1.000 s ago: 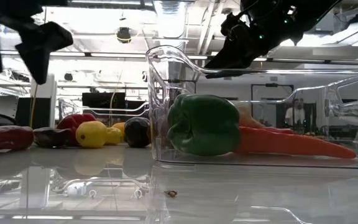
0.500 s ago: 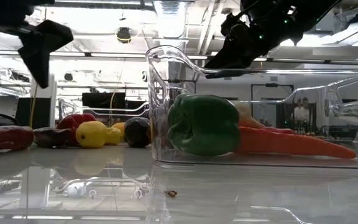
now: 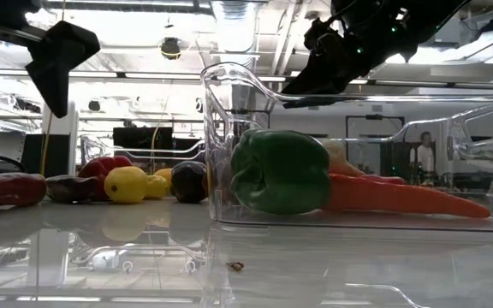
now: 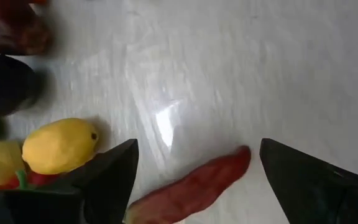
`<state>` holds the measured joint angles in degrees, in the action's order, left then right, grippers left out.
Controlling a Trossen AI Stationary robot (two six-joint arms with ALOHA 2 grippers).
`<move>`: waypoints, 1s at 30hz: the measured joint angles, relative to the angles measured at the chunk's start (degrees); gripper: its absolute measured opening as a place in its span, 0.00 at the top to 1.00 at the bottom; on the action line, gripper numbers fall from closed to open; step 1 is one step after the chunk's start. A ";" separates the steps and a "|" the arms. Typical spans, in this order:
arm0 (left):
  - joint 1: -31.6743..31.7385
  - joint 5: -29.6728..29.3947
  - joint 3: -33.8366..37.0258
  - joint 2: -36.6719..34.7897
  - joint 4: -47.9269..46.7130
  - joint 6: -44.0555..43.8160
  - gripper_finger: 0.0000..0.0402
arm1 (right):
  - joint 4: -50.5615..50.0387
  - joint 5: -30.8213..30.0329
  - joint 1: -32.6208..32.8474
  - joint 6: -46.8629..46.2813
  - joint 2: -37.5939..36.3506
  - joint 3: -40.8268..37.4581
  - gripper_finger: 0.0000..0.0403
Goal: Sort produce into baskets
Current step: Put the bottom red chili pepper into the bottom transparent bin
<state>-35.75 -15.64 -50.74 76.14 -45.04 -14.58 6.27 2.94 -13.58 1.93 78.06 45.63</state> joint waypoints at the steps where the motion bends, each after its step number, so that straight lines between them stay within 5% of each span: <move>1: -0.35 -0.01 0.05 0.00 0.02 0.46 0.20 | -0.06 0.00 0.00 0.00 0.02 0.00 0.19; 16: -1.14 3.28 9.96 0.04 5.34 6.68 0.20 | -0.07 0.00 -0.02 0.17 0.01 0.00 0.19; 30: 0.49 -0.09 16.13 0.04 9.25 15.16 0.22 | 0.02 0.00 0.00 0.00 0.00 0.00 0.19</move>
<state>-35.26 -15.73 -34.61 76.18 -35.80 0.58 6.28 2.94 -13.58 1.93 78.06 45.63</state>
